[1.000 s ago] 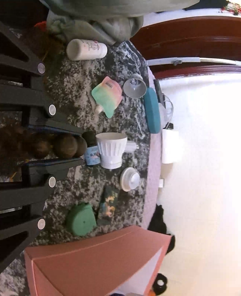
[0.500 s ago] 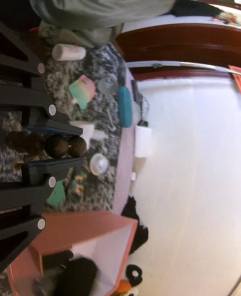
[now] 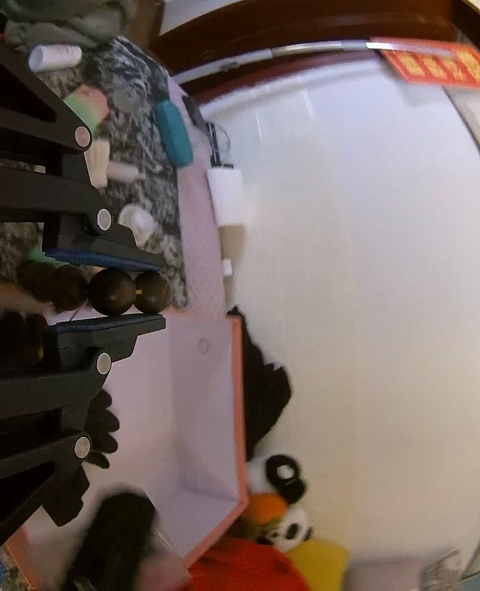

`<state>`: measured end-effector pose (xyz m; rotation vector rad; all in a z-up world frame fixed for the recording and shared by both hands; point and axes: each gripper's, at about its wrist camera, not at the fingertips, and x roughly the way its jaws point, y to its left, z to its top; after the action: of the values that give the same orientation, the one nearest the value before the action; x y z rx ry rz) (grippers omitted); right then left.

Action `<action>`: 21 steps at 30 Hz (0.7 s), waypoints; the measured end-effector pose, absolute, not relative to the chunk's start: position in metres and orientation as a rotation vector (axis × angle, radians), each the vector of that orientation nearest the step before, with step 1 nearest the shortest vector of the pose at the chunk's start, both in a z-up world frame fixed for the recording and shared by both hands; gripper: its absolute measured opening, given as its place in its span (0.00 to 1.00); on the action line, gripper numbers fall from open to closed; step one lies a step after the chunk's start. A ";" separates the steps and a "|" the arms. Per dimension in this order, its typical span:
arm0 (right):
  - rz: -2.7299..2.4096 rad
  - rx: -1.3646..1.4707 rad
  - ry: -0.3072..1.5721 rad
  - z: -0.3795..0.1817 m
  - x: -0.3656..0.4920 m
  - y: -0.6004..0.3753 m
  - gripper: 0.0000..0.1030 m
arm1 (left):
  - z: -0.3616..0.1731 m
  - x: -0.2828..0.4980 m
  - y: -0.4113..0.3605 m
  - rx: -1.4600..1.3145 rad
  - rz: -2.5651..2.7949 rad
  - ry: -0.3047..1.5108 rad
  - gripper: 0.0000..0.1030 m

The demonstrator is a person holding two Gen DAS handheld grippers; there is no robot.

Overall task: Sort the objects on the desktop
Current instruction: 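Carry the bracelet and the clear box over the pink box with both tools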

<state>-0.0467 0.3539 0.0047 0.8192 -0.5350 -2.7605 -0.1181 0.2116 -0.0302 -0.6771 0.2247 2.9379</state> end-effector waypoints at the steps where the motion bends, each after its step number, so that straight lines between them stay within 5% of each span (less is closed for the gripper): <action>1: -2.779 0.824 -0.541 0.005 -0.048 0.363 0.72 | -0.036 -0.125 0.217 -0.712 2.924 0.221 0.17; 14: -2.874 0.936 -0.656 -0.018 -0.088 0.435 0.73 | -0.052 -0.138 0.219 -0.762 2.832 0.140 0.21; 16: -2.883 1.004 -0.632 -0.027 -0.094 0.435 0.79 | -0.052 -0.137 0.222 -0.757 2.786 0.125 0.45; 17: -2.894 1.031 -0.624 -0.031 -0.096 0.435 0.86 | -0.052 -0.133 0.227 -0.741 2.769 0.148 0.71; 18: -2.900 1.035 -0.634 -0.033 -0.097 0.436 0.87 | -0.051 -0.129 0.231 -0.711 2.767 0.177 0.81; 21: -2.914 1.028 -0.678 -0.038 -0.097 0.439 0.89 | -0.048 -0.113 0.247 -0.610 2.778 0.313 0.82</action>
<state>-0.0970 0.4390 -0.0381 1.0282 -0.6775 -2.9141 -0.1132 0.2469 -0.0482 -0.6101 0.3133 2.7779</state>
